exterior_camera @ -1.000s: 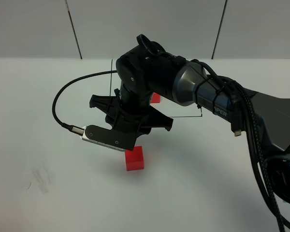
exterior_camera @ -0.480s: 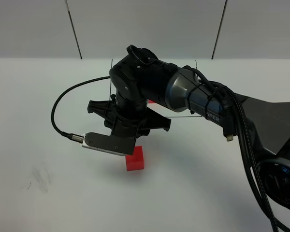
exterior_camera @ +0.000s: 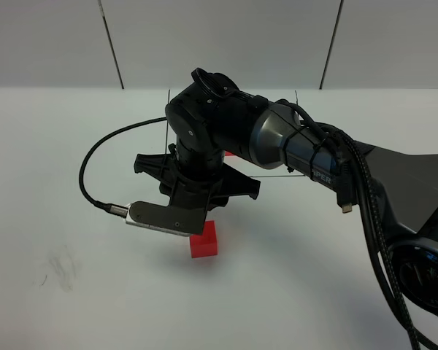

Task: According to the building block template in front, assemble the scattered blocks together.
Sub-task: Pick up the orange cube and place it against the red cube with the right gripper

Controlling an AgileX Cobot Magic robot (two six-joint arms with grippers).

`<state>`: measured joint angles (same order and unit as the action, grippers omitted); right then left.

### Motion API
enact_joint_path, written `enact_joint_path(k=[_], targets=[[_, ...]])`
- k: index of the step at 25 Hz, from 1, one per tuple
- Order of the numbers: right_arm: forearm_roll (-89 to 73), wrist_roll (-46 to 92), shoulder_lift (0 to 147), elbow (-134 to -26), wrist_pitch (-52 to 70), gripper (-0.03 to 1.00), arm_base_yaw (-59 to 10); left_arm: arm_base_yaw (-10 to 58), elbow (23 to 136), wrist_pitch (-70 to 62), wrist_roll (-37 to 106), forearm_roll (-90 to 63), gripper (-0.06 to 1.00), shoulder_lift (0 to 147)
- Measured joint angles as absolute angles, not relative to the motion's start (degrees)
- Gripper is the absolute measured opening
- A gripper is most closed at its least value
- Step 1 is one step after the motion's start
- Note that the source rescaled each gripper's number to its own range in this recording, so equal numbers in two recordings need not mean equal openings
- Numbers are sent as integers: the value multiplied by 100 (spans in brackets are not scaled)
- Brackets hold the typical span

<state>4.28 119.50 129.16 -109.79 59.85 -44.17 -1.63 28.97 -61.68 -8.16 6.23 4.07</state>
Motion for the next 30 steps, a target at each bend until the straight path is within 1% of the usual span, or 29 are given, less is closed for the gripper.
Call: enact_joint_path(k=[30], targets=[[306, 11950, 13252, -10979, 6231, 48, -4417, -163, 2897, -6168, -816, 623, 1, 407]])
